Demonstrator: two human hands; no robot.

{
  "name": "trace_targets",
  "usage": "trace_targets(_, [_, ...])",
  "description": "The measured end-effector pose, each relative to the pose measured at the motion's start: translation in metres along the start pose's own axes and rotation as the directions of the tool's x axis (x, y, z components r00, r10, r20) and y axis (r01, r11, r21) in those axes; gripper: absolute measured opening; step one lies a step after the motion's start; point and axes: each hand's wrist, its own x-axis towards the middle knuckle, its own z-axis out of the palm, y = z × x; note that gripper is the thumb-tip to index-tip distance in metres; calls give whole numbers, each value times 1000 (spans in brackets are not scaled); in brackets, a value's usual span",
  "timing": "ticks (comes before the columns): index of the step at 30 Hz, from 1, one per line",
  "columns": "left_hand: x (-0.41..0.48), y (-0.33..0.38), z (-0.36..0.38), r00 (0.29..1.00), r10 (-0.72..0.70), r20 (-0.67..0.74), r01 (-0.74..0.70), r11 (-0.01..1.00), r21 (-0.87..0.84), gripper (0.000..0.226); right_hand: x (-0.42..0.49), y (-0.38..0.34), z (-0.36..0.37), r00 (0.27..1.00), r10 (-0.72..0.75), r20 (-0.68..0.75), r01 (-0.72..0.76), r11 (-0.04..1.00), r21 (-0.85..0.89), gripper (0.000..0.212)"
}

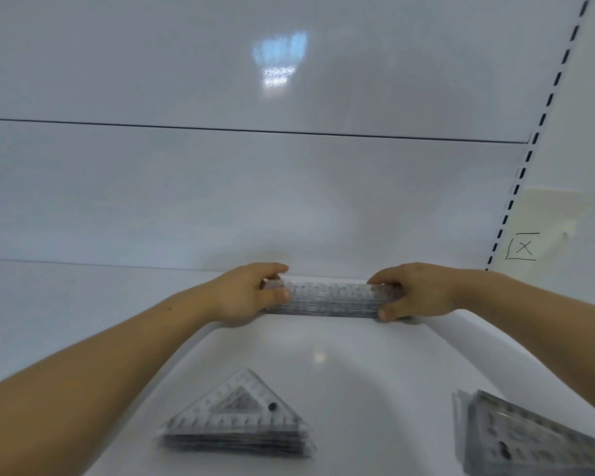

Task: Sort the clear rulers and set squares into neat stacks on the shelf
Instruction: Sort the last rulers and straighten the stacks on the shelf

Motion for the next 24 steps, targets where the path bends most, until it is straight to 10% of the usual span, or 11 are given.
trace_targets(4, [-5,-9,-6,994,-100,53,90,980,175,89,-7,5,-6,980,178,83,-169,980,-105,101])
trace_targets(9, [-5,-16,13,984,-132,118,64,887,458,87,-5,-1,1,976,192,103,-179,976,-121,92])
trace_targets(24, [-7,3,11,988,-145,61,139,986,97,107,-3,-2,-4,980,165,111,-162,986,-36,81])
